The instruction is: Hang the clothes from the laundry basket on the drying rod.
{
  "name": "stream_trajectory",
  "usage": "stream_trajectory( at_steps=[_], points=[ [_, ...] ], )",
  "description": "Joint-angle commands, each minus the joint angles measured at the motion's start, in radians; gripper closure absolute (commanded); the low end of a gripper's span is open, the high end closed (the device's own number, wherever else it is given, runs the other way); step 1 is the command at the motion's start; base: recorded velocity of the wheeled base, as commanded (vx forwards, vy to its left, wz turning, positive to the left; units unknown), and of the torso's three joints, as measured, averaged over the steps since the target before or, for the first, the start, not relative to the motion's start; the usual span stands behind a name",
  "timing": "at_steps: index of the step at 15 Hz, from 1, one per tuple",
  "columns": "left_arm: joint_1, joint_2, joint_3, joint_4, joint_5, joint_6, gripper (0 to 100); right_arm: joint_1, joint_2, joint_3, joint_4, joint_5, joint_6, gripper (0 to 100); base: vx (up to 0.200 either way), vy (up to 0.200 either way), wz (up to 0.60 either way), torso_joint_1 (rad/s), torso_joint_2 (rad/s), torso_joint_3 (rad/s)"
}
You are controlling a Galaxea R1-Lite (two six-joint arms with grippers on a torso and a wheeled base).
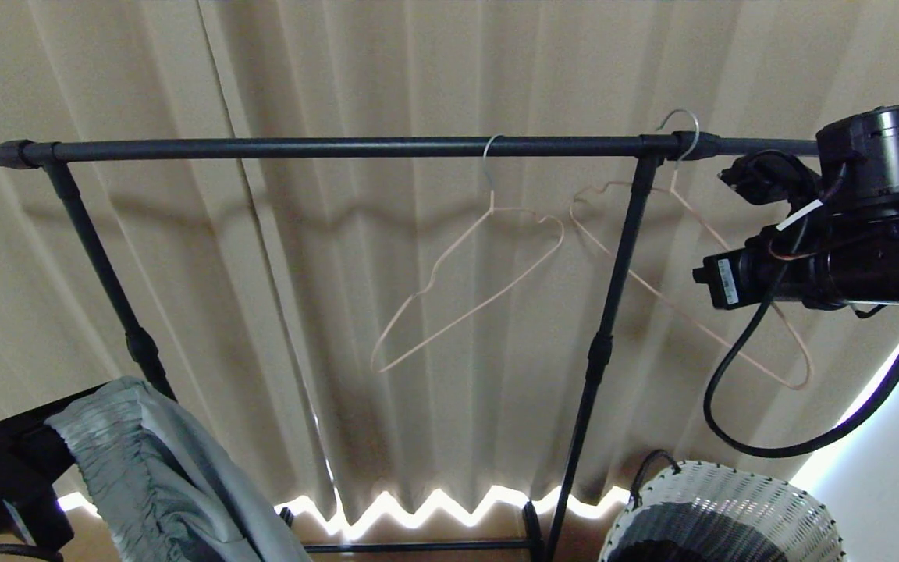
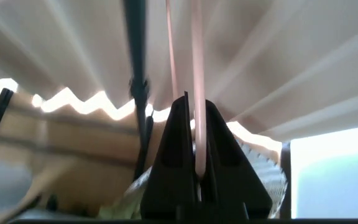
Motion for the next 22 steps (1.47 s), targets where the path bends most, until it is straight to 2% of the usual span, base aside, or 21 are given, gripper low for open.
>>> stream_trajectory(
  at_steps=[1, 3, 7, 11, 16, 22],
  points=[
    [0.0, -0.001, 0.005, 0.0, 0.0, 0.001, 100, -0.001, -0.052, 0.083, -0.089, -0.028, -0.003, 100, 0.0, 0.0, 0.0, 0.0, 0.0, 0.0],
    [0.0, -0.002, 0.005, -0.002, 0.0, 0.002, 100, -0.001, -0.092, 0.152, -0.156, -0.046, -0.004, 100, 0.0, 0.0, 0.0, 0.0, 0.0, 0.0],
    [0.0, -0.007, 0.005, -0.002, 0.003, -0.001, 100, -0.002, -0.204, 0.233, -0.158, -0.047, -0.004, 100, 0.0, 0.0, 0.0, 0.0, 0.0, 0.0],
    [0.002, -0.005, 0.007, -0.002, 0.003, 0.001, 100, -0.002, -0.323, 0.339, -0.153, -0.047, -0.006, 100, -0.2, 0.0, 0.0, 0.008, 0.0, 0.004],
    [0.0, -0.004, 0.013, -0.002, 0.003, 0.002, 100, -0.002, -0.397, 0.445, -0.158, -0.047, -0.006, 100, -0.2, 0.0, 0.0, -0.005, 0.0, 0.005],
    [0.0, -0.002, 0.022, -0.002, 0.003, 0.018, 100, -0.002, -0.418, 0.499, -0.159, -0.046, -0.004, 100, -0.2, 0.0, 0.0, -0.001, 0.0, 0.003]
  ],
)
